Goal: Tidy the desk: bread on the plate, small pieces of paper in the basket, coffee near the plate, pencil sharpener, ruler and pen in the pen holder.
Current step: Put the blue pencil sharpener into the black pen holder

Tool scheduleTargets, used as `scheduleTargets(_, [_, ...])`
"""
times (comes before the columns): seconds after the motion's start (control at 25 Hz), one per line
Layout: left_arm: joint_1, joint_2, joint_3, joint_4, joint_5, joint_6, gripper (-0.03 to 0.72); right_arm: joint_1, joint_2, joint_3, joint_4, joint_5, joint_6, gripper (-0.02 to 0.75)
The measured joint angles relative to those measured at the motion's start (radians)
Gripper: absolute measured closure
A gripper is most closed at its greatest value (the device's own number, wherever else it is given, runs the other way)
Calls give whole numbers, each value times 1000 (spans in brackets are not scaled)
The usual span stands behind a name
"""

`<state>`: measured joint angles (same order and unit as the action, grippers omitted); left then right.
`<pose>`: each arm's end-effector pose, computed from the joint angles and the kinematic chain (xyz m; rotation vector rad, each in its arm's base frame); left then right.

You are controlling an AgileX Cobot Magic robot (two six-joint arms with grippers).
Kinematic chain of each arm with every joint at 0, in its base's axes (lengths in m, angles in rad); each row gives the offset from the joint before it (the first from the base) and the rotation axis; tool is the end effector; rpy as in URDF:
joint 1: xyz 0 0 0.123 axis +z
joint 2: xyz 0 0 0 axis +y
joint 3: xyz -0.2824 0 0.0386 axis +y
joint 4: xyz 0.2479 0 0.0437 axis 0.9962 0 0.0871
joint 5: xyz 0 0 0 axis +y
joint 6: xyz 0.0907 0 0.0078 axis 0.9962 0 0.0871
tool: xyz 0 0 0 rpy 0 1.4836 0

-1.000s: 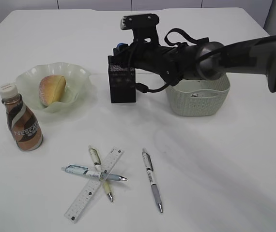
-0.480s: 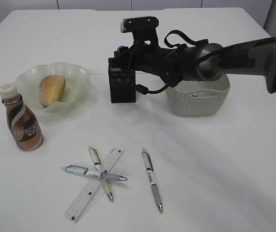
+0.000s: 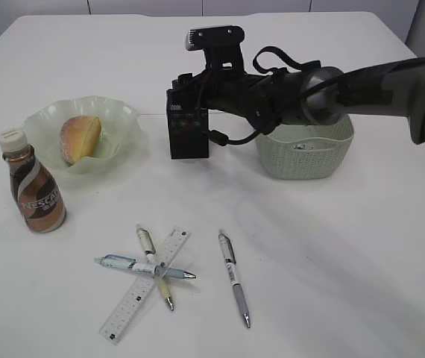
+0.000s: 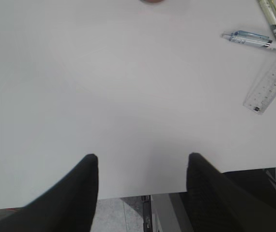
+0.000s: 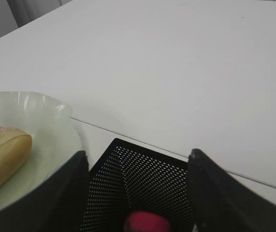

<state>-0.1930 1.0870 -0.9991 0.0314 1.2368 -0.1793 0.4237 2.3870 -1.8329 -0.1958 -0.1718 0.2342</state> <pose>0.1804 -0.0325 0.3267 0.0267 2.8079 -0.0441 0.5028 0.2301 0.1682 -0.3808 1.8450 0.3511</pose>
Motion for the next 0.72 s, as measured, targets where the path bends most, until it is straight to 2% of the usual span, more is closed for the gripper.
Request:
scheduleTargets(0.16, [0, 0, 0, 2, 0, 0, 265, 0, 0, 0, 0, 11, 0, 267])
scheduleTargets(0.28, [0, 0, 0, 11, 0, 0, 266, 0, -22, 0, 0, 74, 0, 267])
scheduleTargets(0.72, [0, 0, 0, 15, -6, 0, 267, 3, -311, 0, 0, 496, 0, 267])
